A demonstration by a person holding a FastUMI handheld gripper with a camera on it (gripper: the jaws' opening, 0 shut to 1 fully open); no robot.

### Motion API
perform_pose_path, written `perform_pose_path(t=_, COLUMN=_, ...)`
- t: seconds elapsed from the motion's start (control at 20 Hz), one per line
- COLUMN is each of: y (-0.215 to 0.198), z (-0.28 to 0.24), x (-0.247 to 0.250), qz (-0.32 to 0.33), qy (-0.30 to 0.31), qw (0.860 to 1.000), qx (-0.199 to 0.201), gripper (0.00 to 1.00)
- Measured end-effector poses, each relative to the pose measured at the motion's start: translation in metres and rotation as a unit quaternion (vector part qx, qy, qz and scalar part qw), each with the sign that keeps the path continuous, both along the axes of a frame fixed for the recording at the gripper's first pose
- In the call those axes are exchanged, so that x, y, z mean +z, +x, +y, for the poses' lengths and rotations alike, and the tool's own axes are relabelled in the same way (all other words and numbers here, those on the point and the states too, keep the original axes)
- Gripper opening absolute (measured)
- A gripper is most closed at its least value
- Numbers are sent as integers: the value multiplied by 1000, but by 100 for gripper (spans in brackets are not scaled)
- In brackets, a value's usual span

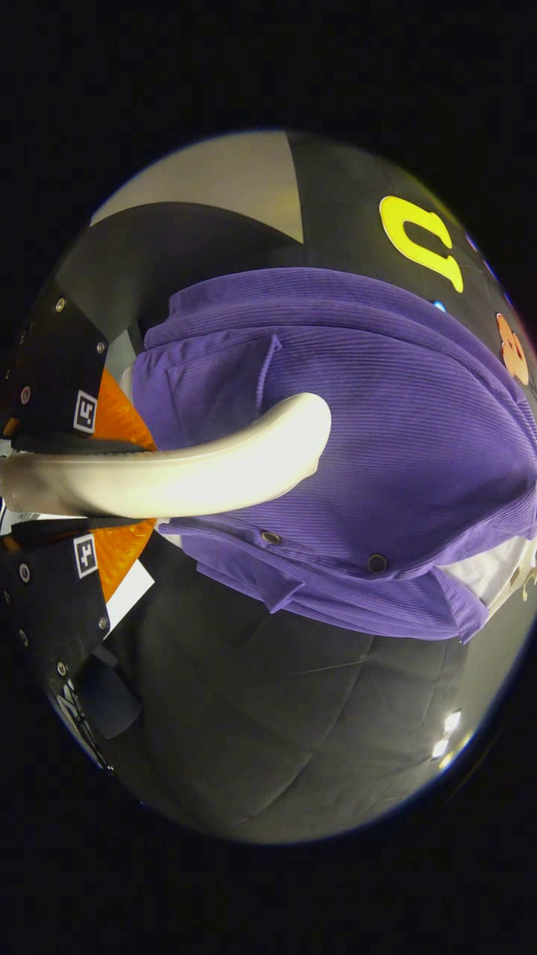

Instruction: Iron the clothes twice with a garment steamer, once on the left side and once on the right side.

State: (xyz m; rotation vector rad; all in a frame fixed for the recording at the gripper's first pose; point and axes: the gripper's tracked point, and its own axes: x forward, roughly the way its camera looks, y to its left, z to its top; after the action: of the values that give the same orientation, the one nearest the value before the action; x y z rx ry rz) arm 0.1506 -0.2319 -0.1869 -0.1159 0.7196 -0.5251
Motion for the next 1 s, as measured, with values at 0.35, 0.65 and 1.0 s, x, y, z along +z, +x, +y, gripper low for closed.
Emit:
perform_pose_path(t=0.35, y=-15, z=5, x=-41, qz=42, qy=12, qw=999, qx=9, gripper=35)
perform_pose_path(t=0.65, y=-27, z=17, x=-71, qz=77, qy=29, qw=996, qx=23, gripper=35)
perform_pose_path(t=1.0, y=-47, z=32, x=-69, qz=83, qy=35, qw=996, qx=29, gripper=35)
